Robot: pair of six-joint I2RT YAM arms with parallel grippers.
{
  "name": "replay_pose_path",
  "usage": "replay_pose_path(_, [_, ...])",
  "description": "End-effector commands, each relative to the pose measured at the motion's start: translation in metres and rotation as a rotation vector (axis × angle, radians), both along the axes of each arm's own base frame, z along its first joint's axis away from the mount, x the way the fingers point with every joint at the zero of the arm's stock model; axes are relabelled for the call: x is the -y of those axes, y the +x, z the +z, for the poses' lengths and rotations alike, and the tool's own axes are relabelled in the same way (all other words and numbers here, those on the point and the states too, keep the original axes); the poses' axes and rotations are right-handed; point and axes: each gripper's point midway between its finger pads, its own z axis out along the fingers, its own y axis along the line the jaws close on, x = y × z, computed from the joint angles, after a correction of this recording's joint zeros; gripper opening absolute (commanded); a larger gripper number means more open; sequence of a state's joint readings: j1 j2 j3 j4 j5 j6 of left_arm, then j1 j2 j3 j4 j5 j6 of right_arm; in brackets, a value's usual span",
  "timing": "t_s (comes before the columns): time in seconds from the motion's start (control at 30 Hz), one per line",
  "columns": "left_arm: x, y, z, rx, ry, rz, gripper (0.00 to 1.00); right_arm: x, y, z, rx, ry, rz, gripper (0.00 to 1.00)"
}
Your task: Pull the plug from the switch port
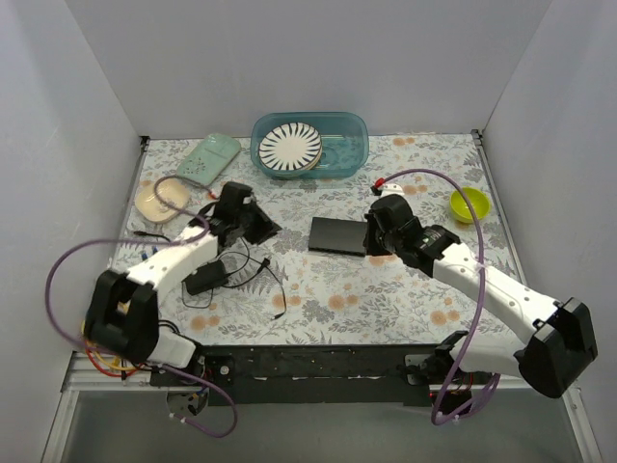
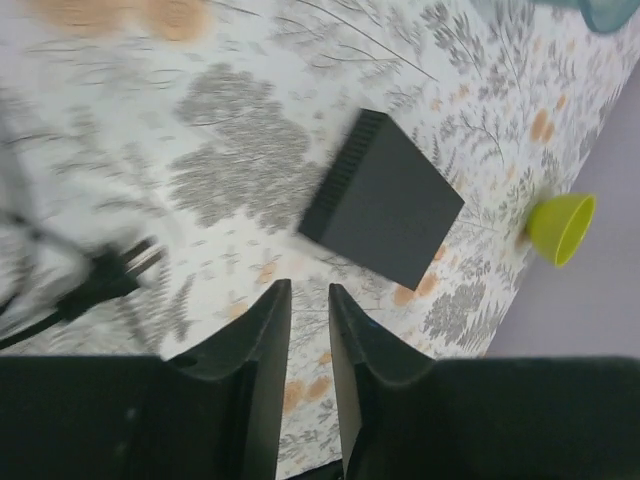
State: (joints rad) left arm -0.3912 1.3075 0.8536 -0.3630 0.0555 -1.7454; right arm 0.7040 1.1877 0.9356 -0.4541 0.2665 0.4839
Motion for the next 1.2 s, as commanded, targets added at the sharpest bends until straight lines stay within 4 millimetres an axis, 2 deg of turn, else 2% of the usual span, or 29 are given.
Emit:
replay_pose_path(0.0, [0.075,0.017,-0.022,-0.037,-0.006,-0.237,0.19,0.003,0.02,0.0,-0.041,0.064,-0.121,0.01])
replay_pose_path(0.07, [0.082,0.023,-0.023,-0.035,-0.01,-0.234,0.19,0.012,0.027,-0.013,-0.097,0.074,-0.175,0.01])
replay_pose_path(0.13, [0.082,0.03,-0.037,-0.042,0.019,-0.229,0.2,0.027,0.037,-0.03,-0.14,0.067,-0.251,0.01])
replay_pose_path(0.2, [0.085,0.041,-0.04,-0.036,0.042,-0.23,0.2,0.035,0.041,-0.045,-0.188,0.082,-0.295,0.01])
replay_pose_path(0.23, [0.083,0.043,-0.06,-0.087,0.072,-0.219,0.19,0.046,0.048,-0.058,-0.219,0.084,-0.339,0.01])
replay_pose_path(0.27, [0.084,0.049,-0.062,-0.095,0.08,-0.204,0.14,0.046,0.049,-0.065,-0.25,0.113,-0.346,0.01])
replay_pose_path(0.33, [0.072,0.051,-0.086,-0.17,0.142,-0.143,0.1,0.057,0.058,-0.081,-0.279,0.127,-0.395,0.01])
replay_pose_path(0.4, [0.065,0.048,-0.096,-0.211,0.155,-0.104,0.08,0.058,0.067,-0.088,-0.279,0.142,-0.41,0.01])
replay_pose_path(0.43, [0.054,0.053,-0.1,-0.205,0.19,-0.061,0.08,0.061,0.071,-0.096,-0.291,0.136,-0.424,0.01])
replay_pose_path(0.5, [0.045,0.052,-0.112,-0.233,0.188,-0.037,0.08,0.056,0.082,-0.1,-0.285,0.149,-0.413,0.01])
replay_pose_path(0.53, [0.047,0.05,-0.116,-0.251,0.17,-0.049,0.08,0.053,0.084,-0.112,-0.312,0.14,-0.411,0.01])
replay_pose_path(0.6, [0.054,0.047,-0.128,-0.299,0.132,-0.086,0.07,0.039,0.096,-0.112,-0.318,0.179,-0.363,0.01])
replay_pose_path(0.63, [0.058,0.046,-0.131,-0.311,0.119,-0.105,0.06,0.034,0.097,-0.124,-0.356,0.18,-0.358,0.01])
replay_pose_path(0.67, [0.065,0.041,-0.131,-0.33,0.086,-0.139,0.05,0.025,0.101,-0.121,-0.373,0.212,-0.328,0.01])
replay_pose_path(0.73, [0.07,0.037,-0.134,-0.334,0.056,-0.164,0.04,0.019,0.102,-0.13,-0.399,0.231,-0.329,0.01])
replay_pose_path(0.77, [0.078,0.031,-0.13,-0.336,0.009,-0.2,0.04,0.015,0.101,-0.133,-0.409,0.243,-0.317,0.01])
replay_pose_path(0.8, [0.084,0.034,-0.122,-0.299,-0.025,-0.219,0.04,0.014,0.103,-0.137,-0.408,0.25,-0.313,0.01])
replay_pose_path(0.87, [0.093,0.022,-0.116,-0.304,-0.098,-0.277,0.05,0.012,0.102,-0.142,-0.42,0.253,-0.305,0.01])
replay_pose_path(0.9, [0.099,0.023,-0.108,-0.269,-0.134,-0.302,0.05,0.012,0.097,-0.149,-0.436,0.249,-0.302,0.01])
replay_pose_path(1.0, [0.109,0.01,-0.102,-0.261,-0.175,-0.348,0.05,0.01,0.085,-0.157,-0.46,0.26,-0.286,0.01])
replay_pose_path(1.13, [0.11,-0.012,-0.096,-0.259,-0.173,-0.376,0.04,0.0,0.065,-0.156,-0.478,0.265,-0.236,0.01])
replay_pose_path(1.17, [0.109,-0.017,-0.088,-0.243,-0.179,-0.378,0.04,-0.002,0.06,-0.155,-0.48,0.266,-0.222,0.01])
